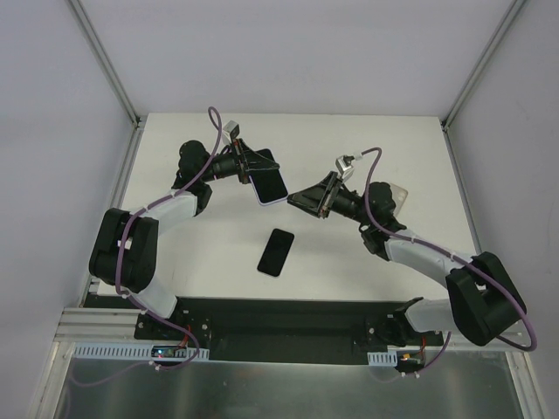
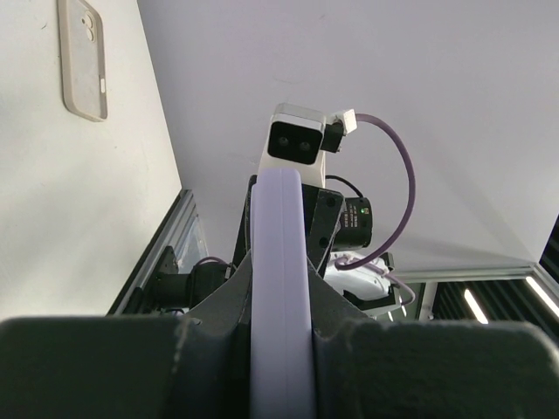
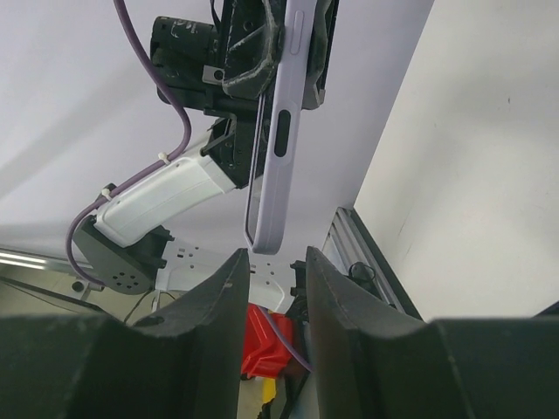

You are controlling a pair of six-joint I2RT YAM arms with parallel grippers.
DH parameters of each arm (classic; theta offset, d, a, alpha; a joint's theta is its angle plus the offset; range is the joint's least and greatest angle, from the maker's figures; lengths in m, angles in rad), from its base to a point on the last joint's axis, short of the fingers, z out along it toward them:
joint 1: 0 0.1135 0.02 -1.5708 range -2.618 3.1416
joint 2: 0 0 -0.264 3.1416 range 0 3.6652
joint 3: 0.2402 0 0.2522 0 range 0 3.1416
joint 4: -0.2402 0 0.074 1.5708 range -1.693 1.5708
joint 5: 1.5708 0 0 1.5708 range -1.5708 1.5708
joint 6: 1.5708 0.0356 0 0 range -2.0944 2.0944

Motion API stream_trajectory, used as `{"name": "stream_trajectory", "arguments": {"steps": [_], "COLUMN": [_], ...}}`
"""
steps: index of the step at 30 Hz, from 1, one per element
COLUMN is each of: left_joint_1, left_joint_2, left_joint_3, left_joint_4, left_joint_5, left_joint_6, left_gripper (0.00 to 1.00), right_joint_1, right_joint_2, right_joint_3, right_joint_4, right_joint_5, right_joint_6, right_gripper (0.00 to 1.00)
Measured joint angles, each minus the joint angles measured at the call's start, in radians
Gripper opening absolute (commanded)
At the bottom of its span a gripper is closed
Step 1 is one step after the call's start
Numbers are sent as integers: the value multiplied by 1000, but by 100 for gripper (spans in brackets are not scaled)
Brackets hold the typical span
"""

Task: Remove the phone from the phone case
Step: Remove the phone case from the phone.

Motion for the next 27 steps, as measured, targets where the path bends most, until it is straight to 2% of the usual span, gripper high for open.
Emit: {"name": "stream_trajectory", "arguments": {"steps": [4, 15, 18, 23, 27], "left_joint_1": [0, 0, 0, 6, 22], "left_joint_2": [-1, -3, -8, -16, -21], "left_joint_3": [0, 0, -2, -6, -6], "left_joint_4": [0, 0, 1, 3, 14], "left_joint_5": [0, 0, 0, 0, 0], "left_joint_6": [0, 0, 0, 4, 8], "left_gripper": [0, 0, 0, 0, 0], "right_joint_1": [0, 13, 21, 24, 22], "right_joint_2": [-16, -72, -60, -2, 82], "right_joint_3": [8, 94, 112, 114, 84], "right_joint_4": [-35, -266, -265, -190, 5], "right_joint_5": [0, 25, 26, 12, 0], "right_joint_6": [-19, -146, -146, -83, 64], "right_gripper": [35, 35, 27, 3, 1]}}
